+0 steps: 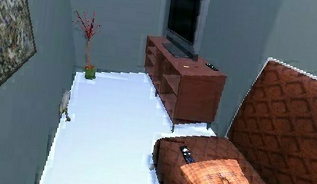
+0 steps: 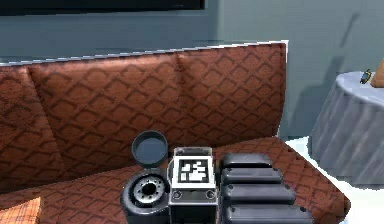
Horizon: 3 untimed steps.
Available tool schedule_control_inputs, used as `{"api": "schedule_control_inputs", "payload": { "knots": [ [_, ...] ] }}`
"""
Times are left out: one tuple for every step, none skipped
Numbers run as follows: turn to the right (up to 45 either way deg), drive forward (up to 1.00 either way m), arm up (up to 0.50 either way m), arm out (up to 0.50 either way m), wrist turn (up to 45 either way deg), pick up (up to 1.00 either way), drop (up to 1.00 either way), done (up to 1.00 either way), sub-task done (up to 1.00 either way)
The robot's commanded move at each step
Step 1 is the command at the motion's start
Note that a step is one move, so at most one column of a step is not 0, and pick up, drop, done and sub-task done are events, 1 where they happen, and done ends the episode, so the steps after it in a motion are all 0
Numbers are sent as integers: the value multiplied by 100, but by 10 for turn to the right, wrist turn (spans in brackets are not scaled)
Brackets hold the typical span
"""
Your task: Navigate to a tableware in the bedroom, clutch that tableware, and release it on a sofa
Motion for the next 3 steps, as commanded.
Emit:
{"api": "schedule_control_inputs", "payload": {
  "knots": [
    [-90,0,0,0,0,0,0,0,0],
    [0,0,0,34,0,0,0,0,0],
    [0,0,0,0,450,0,0,0,0]
  ]
}}
